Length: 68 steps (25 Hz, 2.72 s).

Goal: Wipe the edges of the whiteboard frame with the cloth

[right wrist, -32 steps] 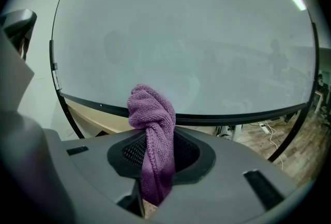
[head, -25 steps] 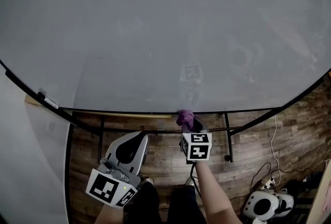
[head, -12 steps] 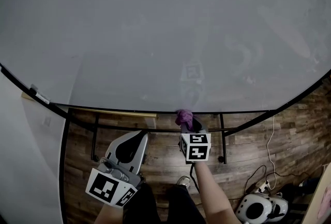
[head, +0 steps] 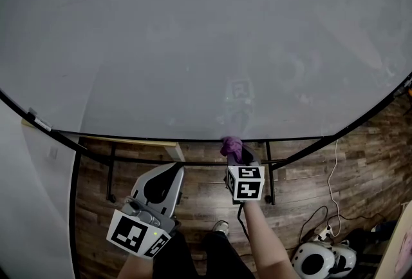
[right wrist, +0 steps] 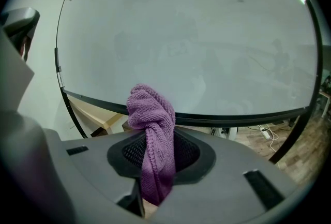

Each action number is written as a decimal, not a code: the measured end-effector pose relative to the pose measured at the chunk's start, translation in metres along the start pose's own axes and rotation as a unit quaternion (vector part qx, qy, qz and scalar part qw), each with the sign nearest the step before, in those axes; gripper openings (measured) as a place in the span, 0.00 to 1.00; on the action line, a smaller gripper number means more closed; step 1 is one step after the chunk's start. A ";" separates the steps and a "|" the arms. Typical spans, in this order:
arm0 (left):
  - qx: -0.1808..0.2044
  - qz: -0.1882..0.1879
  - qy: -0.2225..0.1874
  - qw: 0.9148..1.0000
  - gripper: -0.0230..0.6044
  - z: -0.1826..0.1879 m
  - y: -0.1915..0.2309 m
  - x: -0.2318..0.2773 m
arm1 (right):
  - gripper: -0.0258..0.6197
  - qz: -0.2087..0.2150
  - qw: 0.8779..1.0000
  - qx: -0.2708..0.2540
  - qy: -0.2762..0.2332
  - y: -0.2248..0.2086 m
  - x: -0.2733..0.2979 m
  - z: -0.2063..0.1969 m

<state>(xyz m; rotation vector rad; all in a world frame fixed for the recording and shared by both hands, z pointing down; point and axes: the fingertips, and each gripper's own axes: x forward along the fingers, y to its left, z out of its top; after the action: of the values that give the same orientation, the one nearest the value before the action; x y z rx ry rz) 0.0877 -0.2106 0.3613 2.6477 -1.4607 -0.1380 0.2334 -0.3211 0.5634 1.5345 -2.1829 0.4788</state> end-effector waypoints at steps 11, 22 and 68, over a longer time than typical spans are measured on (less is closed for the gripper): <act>0.005 -0.008 0.002 1.000 0.06 -0.005 -0.035 0.030 | 0.19 -0.010 1.000 0.005 0.002 -0.049 -0.011 -0.007; 0.005 -0.019 0.002 1.000 0.06 -0.010 -0.066 0.061 | 0.19 -0.025 1.000 0.008 0.007 -0.099 -0.021 -0.014; -0.015 -0.049 0.007 0.999 0.06 -0.015 -0.091 0.099 | 0.19 -0.060 0.997 0.048 0.022 -0.146 -0.029 -0.023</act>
<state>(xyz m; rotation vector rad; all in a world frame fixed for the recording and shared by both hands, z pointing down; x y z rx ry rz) 0.2180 -0.2454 0.3608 2.6901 -1.3146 -0.1490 0.3831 -0.3341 0.5726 1.6788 -2.0469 0.5797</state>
